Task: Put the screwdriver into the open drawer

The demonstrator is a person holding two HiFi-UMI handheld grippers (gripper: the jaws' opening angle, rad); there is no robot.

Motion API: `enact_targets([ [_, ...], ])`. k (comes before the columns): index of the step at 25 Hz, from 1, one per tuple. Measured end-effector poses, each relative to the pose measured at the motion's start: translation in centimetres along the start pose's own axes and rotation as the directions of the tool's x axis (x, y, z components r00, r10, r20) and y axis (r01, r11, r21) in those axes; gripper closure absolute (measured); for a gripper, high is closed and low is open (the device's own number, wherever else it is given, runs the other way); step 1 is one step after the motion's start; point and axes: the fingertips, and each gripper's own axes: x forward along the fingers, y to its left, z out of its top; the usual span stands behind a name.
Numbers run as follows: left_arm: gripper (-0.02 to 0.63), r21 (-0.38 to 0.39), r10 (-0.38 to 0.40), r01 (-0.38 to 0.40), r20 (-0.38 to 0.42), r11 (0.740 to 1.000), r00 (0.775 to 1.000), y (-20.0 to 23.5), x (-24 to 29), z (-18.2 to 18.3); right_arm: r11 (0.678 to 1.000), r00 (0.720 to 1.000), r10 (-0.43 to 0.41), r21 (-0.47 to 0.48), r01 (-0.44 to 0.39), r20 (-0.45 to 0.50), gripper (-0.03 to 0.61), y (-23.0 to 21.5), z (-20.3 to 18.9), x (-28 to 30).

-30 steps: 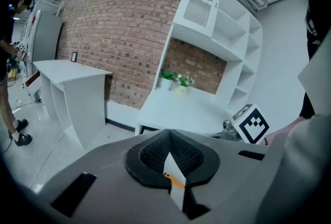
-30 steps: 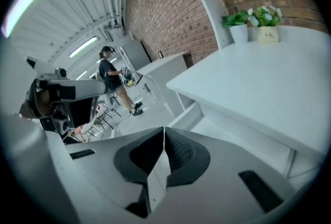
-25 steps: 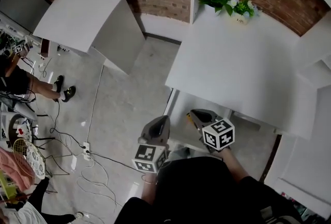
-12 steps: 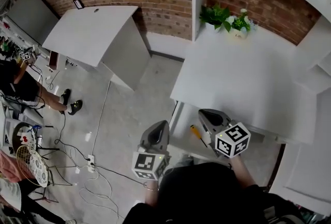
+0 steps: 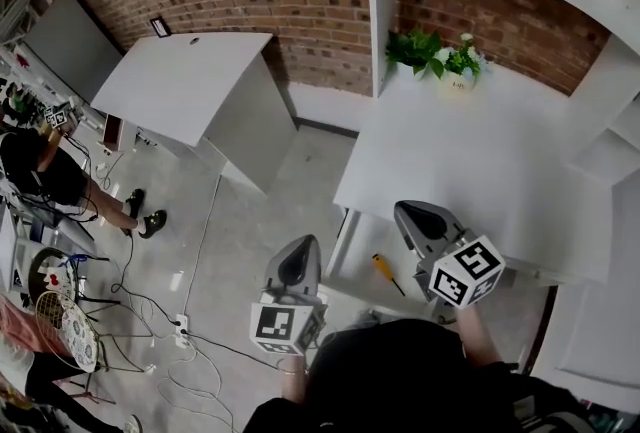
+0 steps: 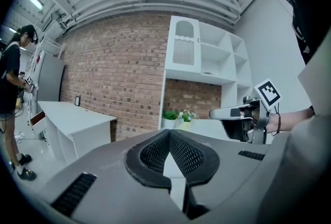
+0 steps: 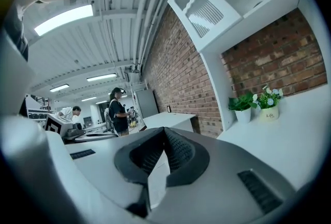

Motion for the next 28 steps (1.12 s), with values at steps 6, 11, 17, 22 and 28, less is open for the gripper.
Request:
enact_targets([
  [6, 0.605, 0.024, 0.037, -0.038, 0.049, 0.999, 0.998, 1.0, -0.4, 1.8, 1.0, 0.999, -0.011, -0.011, 0.011, 0.053, 0.563, -0.3, 1.9, -0.5],
  [11, 0.605, 0.034, 0.069, -0.072, 0.082, 0.997, 0.994, 1.7, -1.0, 2.9, 0.999, 0.996, -0.025, -0.025, 0.027, 0.081, 0.563, -0.4, 2.8, -0.9],
  [17, 0.605, 0.033, 0.114, -0.118, 0.106, 0.992, 0.988, 2.9, -1.8, 3.6, 0.997, 0.995, -0.047, -0.049, 0.052, 0.092, 0.565, -0.6, 3.0, -1.1],
  [22, 0.604, 0.036, 0.132, -0.136, 0.106, 0.99, 0.986, 3.4, -2.0, 3.6, 0.996, 0.994, -0.059, -0.054, 0.064, 0.091, 0.565, -0.8, 2.8, -1.2],
  [28, 0.604, 0.025, 0.133, -0.137, 0.105, 0.99, 0.985, 3.5, -2.0, 3.7, 0.995, 0.993, -0.073, -0.059, 0.079, 0.09, 0.564, -1.0, 2.8, -1.2],
])
